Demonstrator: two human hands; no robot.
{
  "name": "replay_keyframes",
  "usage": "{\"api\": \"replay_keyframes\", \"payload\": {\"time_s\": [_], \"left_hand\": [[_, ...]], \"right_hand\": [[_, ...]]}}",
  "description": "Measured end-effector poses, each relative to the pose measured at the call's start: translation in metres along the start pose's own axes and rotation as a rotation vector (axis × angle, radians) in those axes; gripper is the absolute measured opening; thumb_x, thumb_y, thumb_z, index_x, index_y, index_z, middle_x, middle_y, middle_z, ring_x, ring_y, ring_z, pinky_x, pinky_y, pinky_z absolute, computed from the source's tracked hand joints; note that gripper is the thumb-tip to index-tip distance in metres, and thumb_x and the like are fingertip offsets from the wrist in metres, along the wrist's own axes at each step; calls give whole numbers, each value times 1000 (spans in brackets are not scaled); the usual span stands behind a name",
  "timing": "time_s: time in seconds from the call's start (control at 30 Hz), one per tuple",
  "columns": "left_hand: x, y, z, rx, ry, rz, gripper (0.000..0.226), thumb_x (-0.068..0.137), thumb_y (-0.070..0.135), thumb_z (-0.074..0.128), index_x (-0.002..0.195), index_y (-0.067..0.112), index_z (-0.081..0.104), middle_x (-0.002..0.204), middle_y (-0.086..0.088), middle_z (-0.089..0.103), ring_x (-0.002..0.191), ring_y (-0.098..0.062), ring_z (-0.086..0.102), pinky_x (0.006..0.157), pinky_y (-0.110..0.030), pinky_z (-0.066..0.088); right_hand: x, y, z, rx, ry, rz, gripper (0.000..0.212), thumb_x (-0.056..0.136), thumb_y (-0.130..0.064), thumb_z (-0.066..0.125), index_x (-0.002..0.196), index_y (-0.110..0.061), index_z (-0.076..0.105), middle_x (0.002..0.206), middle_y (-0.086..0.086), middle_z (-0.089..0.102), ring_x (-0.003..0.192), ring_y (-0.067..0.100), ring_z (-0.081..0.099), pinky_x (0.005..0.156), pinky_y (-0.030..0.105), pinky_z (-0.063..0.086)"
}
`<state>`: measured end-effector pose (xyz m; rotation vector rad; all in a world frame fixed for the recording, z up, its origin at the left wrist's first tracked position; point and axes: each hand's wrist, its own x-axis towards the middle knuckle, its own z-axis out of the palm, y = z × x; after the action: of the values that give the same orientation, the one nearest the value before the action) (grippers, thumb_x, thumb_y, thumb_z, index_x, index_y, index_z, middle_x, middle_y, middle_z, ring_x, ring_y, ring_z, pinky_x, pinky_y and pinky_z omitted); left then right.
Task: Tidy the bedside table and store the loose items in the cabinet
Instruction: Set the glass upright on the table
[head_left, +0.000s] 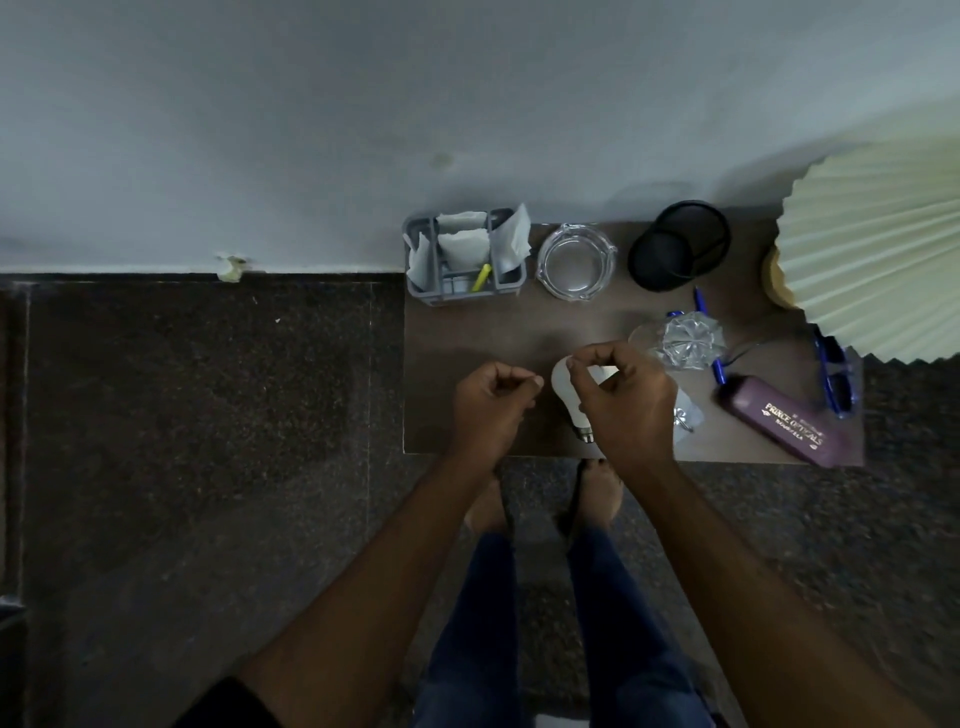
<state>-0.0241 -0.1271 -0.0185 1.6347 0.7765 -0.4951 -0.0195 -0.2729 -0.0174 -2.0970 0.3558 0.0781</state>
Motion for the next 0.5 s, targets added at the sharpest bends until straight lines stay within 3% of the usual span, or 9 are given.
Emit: {"api": "replay_keyframes", "payload": {"time_s": [0.1,0.33,0.5], "left_hand": [[-1,-1,8,9,6,1,9,87,17,75,88,9,70,85,-11,75,75,-18,71,61,-25,55],[-3,1,24,12,-15,12,17,89,22,73,88,6,72,85,-13,76,73,-17,68,66,-30,56],[-3,7,40,12,-48,24,18,92,22,70,89,5,74,78,-2,75,69,-7,67,61,-21,53]], "right_hand": [[-4,8,-5,8,12,53,7,88,-20,74,88,-26,71,89,-16,73,67,6,67,66,34,58],[-13,16,-24,8,62,74,6,89,-22,75,88,-17,71,89,-14,73,60,1,63,62,21,52],[-16,22,-38,63,109,136,8,89,-25,76,85,-21,70,80,-14,72,68,5,68,64,28,56]]}}
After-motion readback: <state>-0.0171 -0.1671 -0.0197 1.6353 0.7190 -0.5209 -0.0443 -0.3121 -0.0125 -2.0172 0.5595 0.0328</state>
